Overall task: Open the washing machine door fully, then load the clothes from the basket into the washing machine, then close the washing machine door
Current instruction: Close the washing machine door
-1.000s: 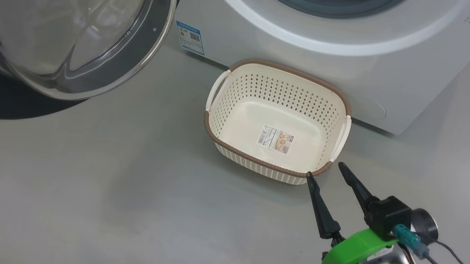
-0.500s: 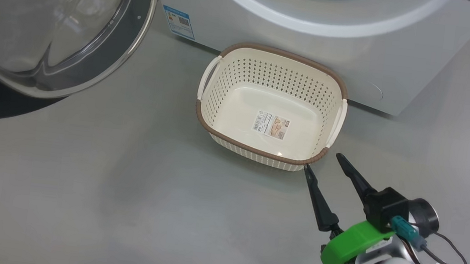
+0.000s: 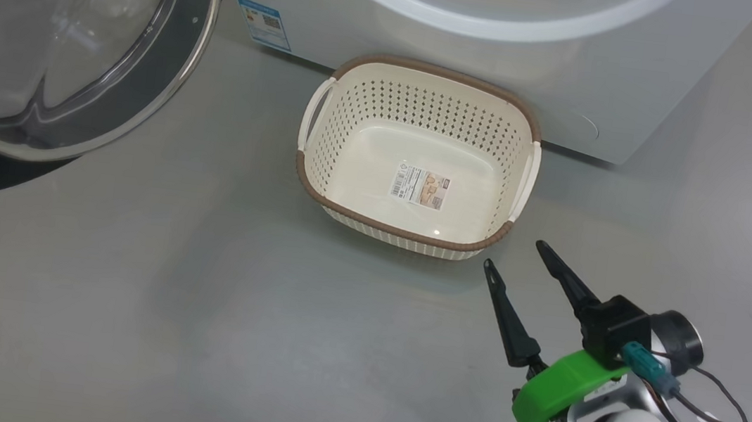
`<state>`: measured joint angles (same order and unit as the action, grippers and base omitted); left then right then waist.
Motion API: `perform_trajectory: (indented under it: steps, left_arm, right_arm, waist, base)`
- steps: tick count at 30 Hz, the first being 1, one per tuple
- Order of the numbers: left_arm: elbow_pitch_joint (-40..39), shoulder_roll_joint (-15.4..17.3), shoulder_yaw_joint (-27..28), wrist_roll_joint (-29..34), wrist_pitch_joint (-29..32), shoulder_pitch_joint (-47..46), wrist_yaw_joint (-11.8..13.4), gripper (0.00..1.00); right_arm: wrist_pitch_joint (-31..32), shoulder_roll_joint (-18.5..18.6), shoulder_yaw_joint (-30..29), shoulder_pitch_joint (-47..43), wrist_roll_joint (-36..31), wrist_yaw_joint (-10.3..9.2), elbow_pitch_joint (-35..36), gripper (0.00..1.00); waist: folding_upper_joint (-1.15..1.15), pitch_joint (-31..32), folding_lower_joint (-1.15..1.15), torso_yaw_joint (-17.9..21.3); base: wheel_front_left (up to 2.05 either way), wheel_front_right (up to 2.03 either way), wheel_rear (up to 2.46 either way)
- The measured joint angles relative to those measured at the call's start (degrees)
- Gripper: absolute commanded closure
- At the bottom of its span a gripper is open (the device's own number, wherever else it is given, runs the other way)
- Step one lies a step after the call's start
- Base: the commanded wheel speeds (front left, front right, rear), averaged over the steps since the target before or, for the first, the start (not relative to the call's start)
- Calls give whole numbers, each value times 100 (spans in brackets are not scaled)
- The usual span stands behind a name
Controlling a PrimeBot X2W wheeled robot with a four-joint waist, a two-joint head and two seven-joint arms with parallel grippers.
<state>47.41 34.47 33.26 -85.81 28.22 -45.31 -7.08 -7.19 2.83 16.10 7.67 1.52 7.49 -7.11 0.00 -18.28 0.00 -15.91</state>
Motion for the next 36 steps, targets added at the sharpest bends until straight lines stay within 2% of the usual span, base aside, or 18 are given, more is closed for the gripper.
perform_trajectory:
  steps: [19,36]
  left_arm:
    - [75,59,-265,49,-47,32,0,100]
    - [188,220,-232,-405,902,44,0,100]
  right_arm:
    - [48,1,35,0,-11,0,81,0]
    - [46,3,114,25,8,0,-37,0]
  waist:
    - [0,-194,0,109]
    - [0,-172,0,44]
  base:
    - [0,0,0]
    - [0,0,0]
